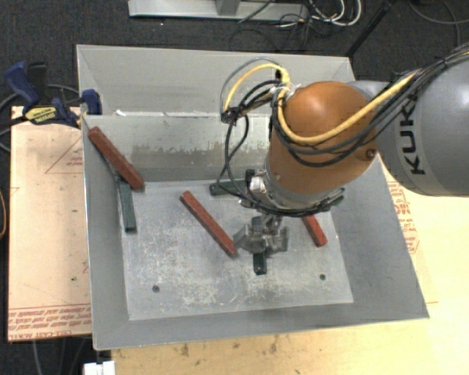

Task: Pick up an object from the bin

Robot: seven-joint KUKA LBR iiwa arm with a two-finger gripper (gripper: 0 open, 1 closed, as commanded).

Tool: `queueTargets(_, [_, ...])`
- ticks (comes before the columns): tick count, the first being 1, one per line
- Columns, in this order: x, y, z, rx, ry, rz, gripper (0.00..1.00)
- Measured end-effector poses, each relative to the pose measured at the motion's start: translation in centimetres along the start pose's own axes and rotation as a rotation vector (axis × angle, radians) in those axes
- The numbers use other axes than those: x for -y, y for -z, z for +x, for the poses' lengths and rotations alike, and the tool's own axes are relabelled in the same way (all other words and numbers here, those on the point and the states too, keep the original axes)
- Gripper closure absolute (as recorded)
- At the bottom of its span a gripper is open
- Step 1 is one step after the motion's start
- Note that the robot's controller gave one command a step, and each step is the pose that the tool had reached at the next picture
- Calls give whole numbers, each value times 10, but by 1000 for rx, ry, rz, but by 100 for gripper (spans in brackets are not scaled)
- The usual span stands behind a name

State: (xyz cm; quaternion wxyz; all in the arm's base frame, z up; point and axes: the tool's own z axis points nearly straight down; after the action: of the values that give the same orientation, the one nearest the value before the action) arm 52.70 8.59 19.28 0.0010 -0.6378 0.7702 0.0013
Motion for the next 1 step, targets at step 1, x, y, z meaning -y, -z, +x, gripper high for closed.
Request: queueTargets(1, [0,0,0,0,0,-1,100])
